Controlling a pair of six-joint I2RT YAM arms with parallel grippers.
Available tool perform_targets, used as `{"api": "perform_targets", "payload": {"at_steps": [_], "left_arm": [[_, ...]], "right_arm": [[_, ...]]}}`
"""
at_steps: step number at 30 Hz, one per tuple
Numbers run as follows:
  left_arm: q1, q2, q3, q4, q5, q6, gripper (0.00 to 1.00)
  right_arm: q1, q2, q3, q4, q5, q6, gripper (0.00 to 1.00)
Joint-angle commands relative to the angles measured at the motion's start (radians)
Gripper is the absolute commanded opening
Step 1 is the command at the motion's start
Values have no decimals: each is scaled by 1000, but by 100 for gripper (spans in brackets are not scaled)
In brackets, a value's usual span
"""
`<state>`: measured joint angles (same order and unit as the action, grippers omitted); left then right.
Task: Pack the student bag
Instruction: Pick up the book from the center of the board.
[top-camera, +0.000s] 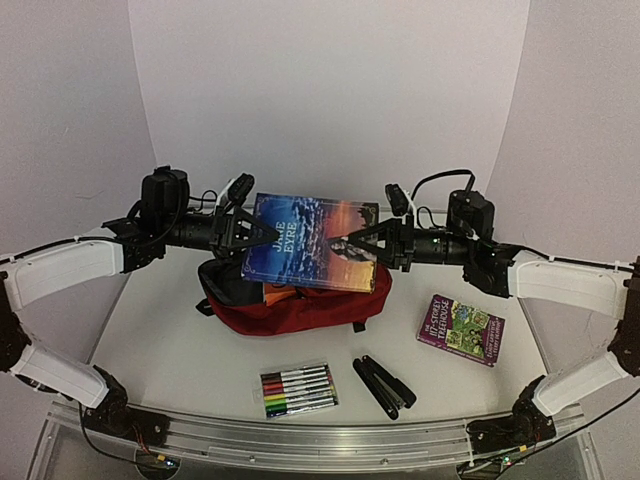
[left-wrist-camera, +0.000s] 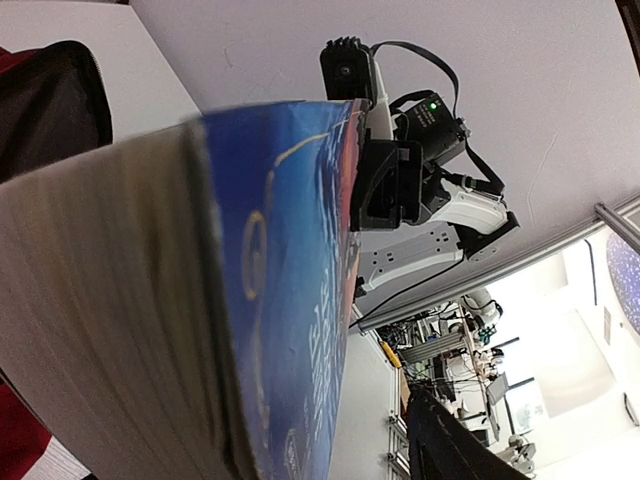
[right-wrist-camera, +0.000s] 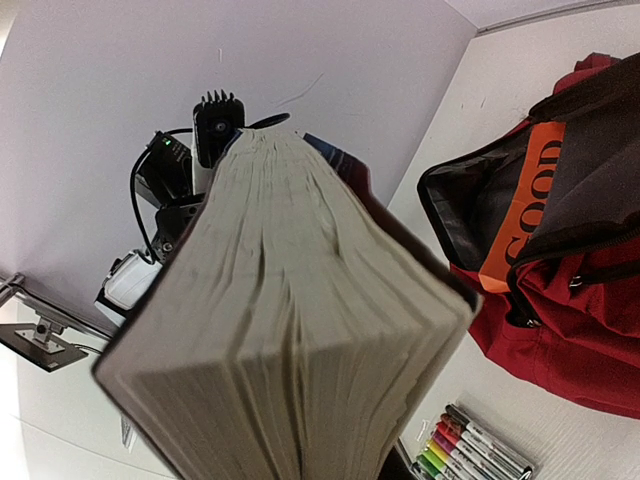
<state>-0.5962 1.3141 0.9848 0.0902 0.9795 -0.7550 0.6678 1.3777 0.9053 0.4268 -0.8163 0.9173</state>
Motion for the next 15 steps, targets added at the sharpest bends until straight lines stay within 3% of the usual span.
{"api": "perform_targets", "payload": {"at_steps": [1, 4, 8, 15], "left_arm": [[-5, -27, 40, 83, 45, 19, 51], [-5, -27, 39, 49, 18, 32, 29], [-3, -35, 34, 12, -29, 47, 4], [101, -91, -6, -2, -116, -7, 0]], "right_arm": [[3, -14, 87, 139, -22, -9, 0], [3, -3, 91, 125, -8, -23, 1], [3, -17, 119, -7, 70, -124, 12], [3, -59, 163, -298, 281, -299, 62]]}}
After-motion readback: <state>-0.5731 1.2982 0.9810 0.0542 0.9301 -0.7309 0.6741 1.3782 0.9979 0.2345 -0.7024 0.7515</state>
